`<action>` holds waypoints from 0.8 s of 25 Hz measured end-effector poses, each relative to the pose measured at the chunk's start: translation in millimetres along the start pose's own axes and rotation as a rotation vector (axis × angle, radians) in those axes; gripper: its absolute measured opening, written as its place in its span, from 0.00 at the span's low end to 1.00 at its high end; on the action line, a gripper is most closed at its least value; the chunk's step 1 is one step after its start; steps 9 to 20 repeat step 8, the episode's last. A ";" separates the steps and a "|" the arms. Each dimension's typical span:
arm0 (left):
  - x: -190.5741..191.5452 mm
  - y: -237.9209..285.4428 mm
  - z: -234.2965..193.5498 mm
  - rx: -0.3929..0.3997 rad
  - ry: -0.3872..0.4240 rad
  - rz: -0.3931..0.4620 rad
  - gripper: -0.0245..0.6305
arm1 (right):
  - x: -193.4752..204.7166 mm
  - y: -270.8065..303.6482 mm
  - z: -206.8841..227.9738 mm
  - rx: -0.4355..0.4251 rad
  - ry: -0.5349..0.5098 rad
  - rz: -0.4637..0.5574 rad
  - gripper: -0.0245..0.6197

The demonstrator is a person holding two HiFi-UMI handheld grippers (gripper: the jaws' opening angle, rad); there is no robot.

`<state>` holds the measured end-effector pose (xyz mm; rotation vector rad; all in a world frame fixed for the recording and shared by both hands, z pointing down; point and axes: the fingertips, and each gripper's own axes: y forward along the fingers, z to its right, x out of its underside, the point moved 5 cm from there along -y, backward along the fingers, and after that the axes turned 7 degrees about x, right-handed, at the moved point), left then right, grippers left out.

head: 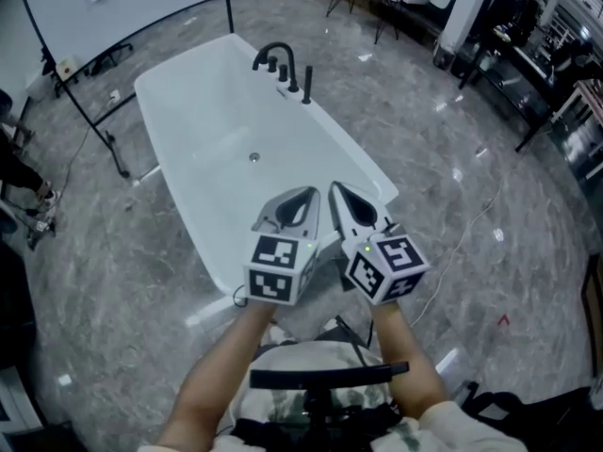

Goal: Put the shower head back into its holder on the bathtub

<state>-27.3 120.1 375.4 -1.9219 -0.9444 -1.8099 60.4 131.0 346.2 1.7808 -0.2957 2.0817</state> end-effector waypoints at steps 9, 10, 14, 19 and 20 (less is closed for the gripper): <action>10.1 -9.9 14.9 -0.012 -0.015 -0.018 0.06 | 4.4 -18.0 -1.3 -0.004 0.005 -0.003 0.05; 10.1 -9.9 14.9 -0.012 -0.015 -0.018 0.06 | 4.4 -18.0 -1.3 -0.004 0.005 -0.003 0.05; 10.1 -9.9 14.9 -0.012 -0.015 -0.018 0.06 | 4.4 -18.0 -1.3 -0.004 0.005 -0.003 0.05; 10.1 -9.9 14.9 -0.012 -0.015 -0.018 0.06 | 4.4 -18.0 -1.3 -0.004 0.005 -0.003 0.05; 10.1 -9.9 14.9 -0.012 -0.015 -0.018 0.06 | 4.4 -18.0 -1.3 -0.004 0.005 -0.003 0.05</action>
